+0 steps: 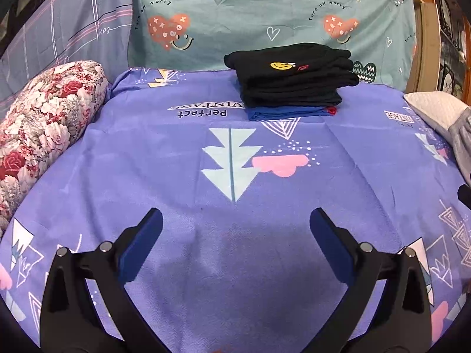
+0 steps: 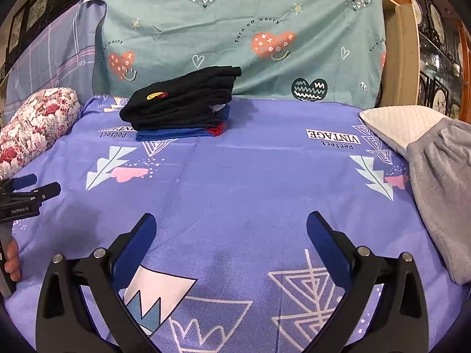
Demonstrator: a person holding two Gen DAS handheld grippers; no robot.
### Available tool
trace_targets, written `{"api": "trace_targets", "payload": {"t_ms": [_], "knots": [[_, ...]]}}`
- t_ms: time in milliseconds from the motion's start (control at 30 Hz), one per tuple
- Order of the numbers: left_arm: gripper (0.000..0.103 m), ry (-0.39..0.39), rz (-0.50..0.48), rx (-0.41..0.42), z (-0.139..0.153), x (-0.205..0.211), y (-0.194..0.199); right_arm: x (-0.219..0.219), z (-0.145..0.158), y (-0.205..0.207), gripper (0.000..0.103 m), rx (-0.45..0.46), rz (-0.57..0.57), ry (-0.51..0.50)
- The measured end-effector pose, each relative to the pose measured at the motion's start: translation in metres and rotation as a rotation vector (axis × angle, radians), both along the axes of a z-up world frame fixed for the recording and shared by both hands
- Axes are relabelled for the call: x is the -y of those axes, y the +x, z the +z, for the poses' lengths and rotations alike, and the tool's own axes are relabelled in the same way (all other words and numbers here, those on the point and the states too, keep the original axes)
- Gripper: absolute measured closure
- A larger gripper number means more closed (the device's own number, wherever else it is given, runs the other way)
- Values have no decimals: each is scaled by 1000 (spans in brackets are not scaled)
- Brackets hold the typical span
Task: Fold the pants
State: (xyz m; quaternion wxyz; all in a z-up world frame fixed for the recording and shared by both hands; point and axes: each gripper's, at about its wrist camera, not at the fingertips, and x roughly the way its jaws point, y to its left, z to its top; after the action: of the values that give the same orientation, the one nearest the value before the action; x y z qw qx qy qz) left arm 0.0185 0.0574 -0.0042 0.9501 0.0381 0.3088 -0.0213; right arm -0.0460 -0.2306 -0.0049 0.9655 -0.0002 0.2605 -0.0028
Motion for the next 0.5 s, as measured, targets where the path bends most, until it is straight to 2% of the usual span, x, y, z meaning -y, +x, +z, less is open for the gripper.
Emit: {"api": "trace_targets", "payload": {"t_ms": [100,233,500], "knots": [[2,6,19,30,4,-3,-4,3,-1,0,1,-5,-12,11],[2,-10,35,28,5,-8,-3,8,-1,0,1,-5,-35,30],[2,3,33,51,8,-6,-9,14,3,-6,1,50,-121,3]]}}
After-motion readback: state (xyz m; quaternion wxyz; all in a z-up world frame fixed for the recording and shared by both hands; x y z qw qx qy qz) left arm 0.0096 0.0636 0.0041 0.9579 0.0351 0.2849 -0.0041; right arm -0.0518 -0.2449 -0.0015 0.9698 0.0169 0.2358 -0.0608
